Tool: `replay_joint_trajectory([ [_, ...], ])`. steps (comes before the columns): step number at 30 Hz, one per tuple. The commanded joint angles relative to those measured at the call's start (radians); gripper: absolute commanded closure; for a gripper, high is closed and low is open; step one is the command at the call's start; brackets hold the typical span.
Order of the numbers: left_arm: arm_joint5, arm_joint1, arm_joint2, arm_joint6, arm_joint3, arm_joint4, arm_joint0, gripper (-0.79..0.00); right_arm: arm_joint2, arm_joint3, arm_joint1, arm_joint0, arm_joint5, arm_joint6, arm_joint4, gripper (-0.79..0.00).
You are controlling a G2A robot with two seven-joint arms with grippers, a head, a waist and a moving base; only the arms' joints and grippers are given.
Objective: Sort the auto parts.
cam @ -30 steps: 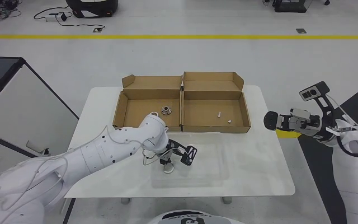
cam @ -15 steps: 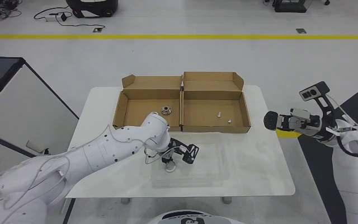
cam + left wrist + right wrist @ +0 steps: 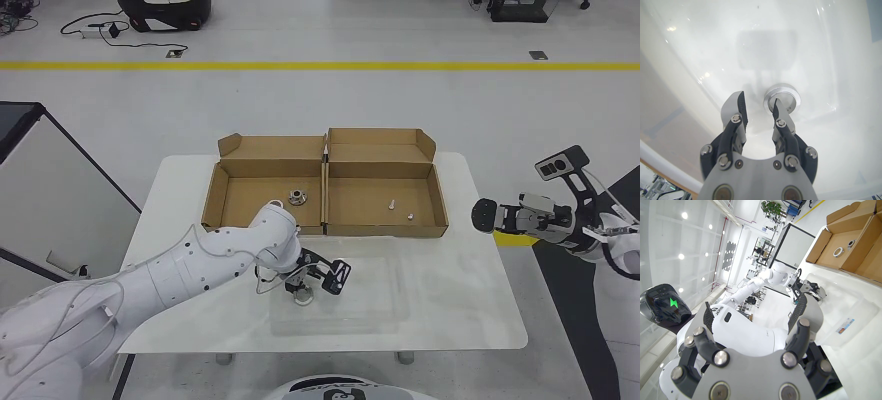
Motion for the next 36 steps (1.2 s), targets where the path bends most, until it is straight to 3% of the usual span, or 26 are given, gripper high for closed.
replay_joint_trajectory([
  [1,-0.001,0.000,0.000,0.001,-0.001,0.001,-0.001,-0.345,0.000,0.000,0.000,0.000,0.000,0.000,0.000,-0.785],
  [36,-0.024,-0.013,0.000,0.024,0.030,0.026,-0.002,-0.302,0.000,0.000,0.000,0.000,0.000,0.000,0.000,-0.785],
])
